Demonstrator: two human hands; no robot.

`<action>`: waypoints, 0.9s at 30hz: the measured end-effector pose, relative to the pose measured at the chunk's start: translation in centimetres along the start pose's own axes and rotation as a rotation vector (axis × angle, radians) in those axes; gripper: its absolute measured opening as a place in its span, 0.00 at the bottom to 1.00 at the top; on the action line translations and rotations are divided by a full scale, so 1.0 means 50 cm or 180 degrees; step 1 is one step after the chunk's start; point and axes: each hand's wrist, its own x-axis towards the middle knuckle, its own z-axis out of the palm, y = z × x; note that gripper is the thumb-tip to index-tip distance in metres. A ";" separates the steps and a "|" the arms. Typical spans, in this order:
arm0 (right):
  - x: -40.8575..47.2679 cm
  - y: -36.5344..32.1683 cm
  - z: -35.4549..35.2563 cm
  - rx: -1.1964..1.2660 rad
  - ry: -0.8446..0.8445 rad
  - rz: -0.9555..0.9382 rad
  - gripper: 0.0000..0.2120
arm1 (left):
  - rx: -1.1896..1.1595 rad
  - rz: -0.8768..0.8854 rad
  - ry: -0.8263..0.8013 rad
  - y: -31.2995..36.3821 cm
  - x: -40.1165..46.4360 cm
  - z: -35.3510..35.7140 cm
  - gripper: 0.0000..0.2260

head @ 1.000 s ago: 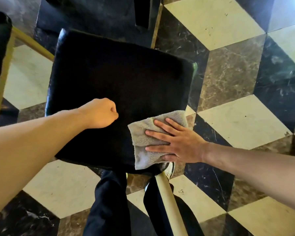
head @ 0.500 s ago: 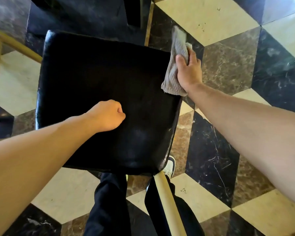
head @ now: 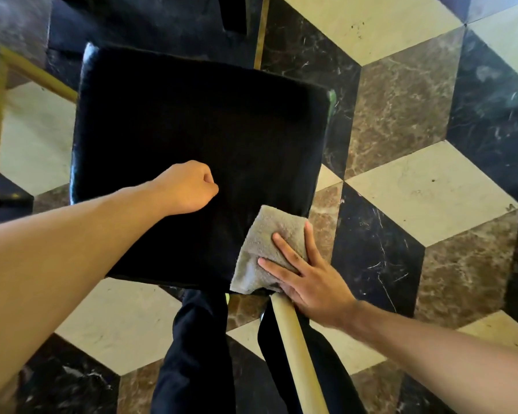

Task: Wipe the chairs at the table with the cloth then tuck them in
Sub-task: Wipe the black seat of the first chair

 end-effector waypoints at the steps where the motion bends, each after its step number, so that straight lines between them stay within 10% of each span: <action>1: -0.001 0.018 -0.011 -0.0199 -0.0147 -0.0204 0.27 | -0.0018 0.0002 -0.0004 0.000 0.000 0.000 0.05; 14: 0.167 0.019 -0.055 -0.1082 -0.0849 -0.2440 0.23 | -0.0260 -0.0021 0.0151 -0.046 -0.020 -0.059 0.06; 22: 0.268 -0.017 -0.044 -0.1109 -0.1055 -0.2790 0.26 | -0.0189 0.0040 0.0451 -0.159 -0.012 -0.144 0.07; 27: 0.440 -0.045 -0.079 -0.1124 -0.0640 -0.1869 0.26 | -0.0018 -0.0018 0.0665 -0.229 0.005 -0.216 0.07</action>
